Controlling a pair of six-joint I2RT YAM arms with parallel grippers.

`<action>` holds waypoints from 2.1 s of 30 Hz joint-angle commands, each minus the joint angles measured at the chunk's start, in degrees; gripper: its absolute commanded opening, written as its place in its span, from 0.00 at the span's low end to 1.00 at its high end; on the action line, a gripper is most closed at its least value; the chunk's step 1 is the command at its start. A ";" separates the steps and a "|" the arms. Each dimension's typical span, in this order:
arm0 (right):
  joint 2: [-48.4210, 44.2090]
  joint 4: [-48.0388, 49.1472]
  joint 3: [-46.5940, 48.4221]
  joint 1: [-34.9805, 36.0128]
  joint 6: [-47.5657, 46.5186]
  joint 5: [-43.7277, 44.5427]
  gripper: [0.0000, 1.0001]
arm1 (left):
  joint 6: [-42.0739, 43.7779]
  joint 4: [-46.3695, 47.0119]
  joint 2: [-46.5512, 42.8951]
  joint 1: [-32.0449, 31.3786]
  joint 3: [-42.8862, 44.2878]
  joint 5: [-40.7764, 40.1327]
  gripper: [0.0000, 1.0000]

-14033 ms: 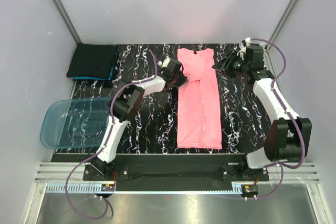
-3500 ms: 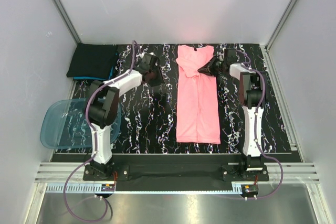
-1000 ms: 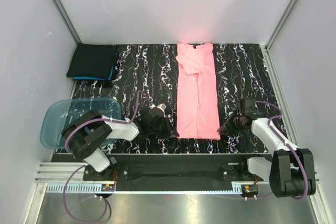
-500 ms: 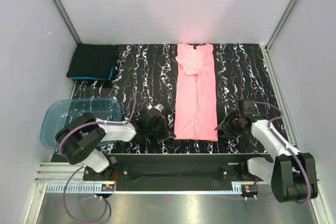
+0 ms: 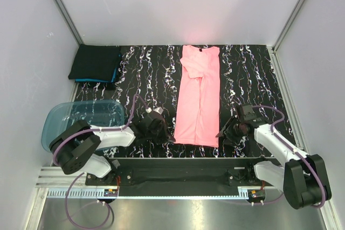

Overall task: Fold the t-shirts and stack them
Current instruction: Fold the tshirt

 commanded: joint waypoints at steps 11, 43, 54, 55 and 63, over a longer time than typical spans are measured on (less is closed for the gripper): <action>1.26 5.03 -3.64 6.30 7.33 2.42 0.41 | 4.80 0.24 0.76 1.49 0.80 2.87 0.00; -6.13 -0.68 -3.20 10.34 10.58 8.40 0.40 | 4.01 1.91 -0.04 2.20 0.18 3.66 0.00; -1.82 -0.24 -2.06 15.61 13.04 11.74 0.35 | 4.62 1.30 -1.27 2.20 0.18 3.93 0.00; -1.64 -0.33 -1.88 15.97 13.13 12.00 0.34 | 4.71 1.30 -1.44 2.20 0.00 3.84 0.00; 0.20 -0.42 -0.92 18.96 13.49 14.99 0.24 | 5.15 1.30 -1.88 2.11 -0.26 4.02 0.00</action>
